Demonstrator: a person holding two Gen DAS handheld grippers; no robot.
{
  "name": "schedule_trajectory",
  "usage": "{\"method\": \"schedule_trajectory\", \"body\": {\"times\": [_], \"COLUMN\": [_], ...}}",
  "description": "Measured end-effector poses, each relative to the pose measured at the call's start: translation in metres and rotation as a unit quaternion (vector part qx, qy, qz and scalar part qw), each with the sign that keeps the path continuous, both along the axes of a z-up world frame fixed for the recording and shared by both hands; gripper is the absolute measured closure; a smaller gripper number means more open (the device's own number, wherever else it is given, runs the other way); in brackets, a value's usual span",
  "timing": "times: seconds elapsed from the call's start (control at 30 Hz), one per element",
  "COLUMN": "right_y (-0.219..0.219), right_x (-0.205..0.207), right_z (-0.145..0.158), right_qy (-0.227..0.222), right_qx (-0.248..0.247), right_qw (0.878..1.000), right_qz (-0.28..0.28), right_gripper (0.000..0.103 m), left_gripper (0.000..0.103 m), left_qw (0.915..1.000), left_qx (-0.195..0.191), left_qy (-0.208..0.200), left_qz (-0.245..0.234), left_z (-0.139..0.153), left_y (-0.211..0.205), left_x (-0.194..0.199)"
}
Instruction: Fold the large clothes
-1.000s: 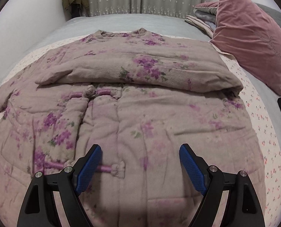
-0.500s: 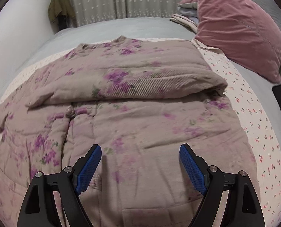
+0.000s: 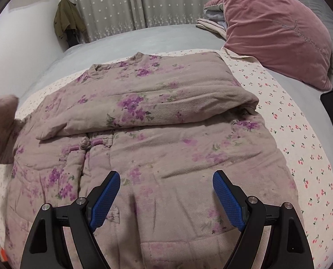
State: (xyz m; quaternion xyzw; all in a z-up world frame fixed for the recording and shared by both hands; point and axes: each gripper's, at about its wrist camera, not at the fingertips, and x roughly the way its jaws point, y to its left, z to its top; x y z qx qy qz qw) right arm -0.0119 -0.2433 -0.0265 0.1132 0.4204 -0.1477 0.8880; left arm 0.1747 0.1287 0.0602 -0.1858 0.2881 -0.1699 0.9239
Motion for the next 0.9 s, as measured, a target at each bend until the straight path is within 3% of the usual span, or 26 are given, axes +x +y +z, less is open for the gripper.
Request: {"method": "schedule_trajectory", "body": {"times": [0.17, 0.3, 0.37, 0.47, 0.5, 0.53, 0.6, 0.67, 0.73, 0.8, 0.9], "right_y": [-0.008, -0.011, -0.014, -0.015, -0.016, -0.016, -0.016, -0.016, -0.016, -0.013, -0.009], "right_x": [-0.003, -0.004, -0.005, -0.006, -0.005, -0.005, -0.005, -0.005, -0.003, -0.001, -0.001], "right_z": [0.002, 0.002, 0.002, 0.003, 0.003, 0.003, 0.003, 0.003, 0.003, 0.001, 0.001], "right_qy": [-0.003, -0.003, -0.003, -0.004, -0.004, -0.003, -0.002, -0.005, -0.008, -0.009, -0.022], "right_qx": [0.006, 0.012, 0.017, 0.021, 0.020, 0.020, 0.023, 0.025, 0.024, 0.018, 0.026], "right_qw": [1.000, 1.000, 1.000, 1.000, 1.000, 1.000, 1.000, 1.000, 1.000, 1.000, 0.999], "right_qz": [-0.010, -0.015, -0.016, -0.017, -0.016, -0.015, -0.014, -0.011, -0.008, -0.003, 0.010], "right_gripper": [0.017, 0.017, 0.017, 0.017, 0.017, 0.017, 0.017, 0.017, 0.017, 0.017, 0.017], "left_gripper": [0.092, 0.091, 0.083, 0.075, 0.069, 0.065, 0.041, 0.031, 0.029, 0.021, 0.020], "left_qw": [0.9957, 0.9825, 0.9689, 0.9280, 0.9199, 0.9175, 0.9233, 0.9323, 0.9428, 0.9554, 0.9725], "left_qx": [0.043, 0.122, 0.159, 0.244, 0.266, 0.271, 0.238, 0.204, 0.184, 0.169, 0.149], "left_qy": [0.002, -0.010, 0.000, 0.039, 0.033, 0.027, 0.020, 0.021, 0.018, 0.009, -0.003], "left_qz": [-0.082, -0.140, -0.190, -0.279, -0.286, -0.290, -0.300, -0.298, -0.277, -0.242, -0.179], "left_z": [-0.012, -0.035, -0.051, -0.090, -0.097, -0.099, -0.091, -0.080, -0.066, -0.053, -0.047], "left_y": [-0.070, -0.124, -0.152, -0.181, -0.182, -0.182, -0.162, -0.141, -0.129, -0.106, -0.068], "left_x": [-0.013, -0.029, -0.036, -0.046, -0.053, -0.058, -0.066, -0.069, -0.074, -0.073, -0.066]}}
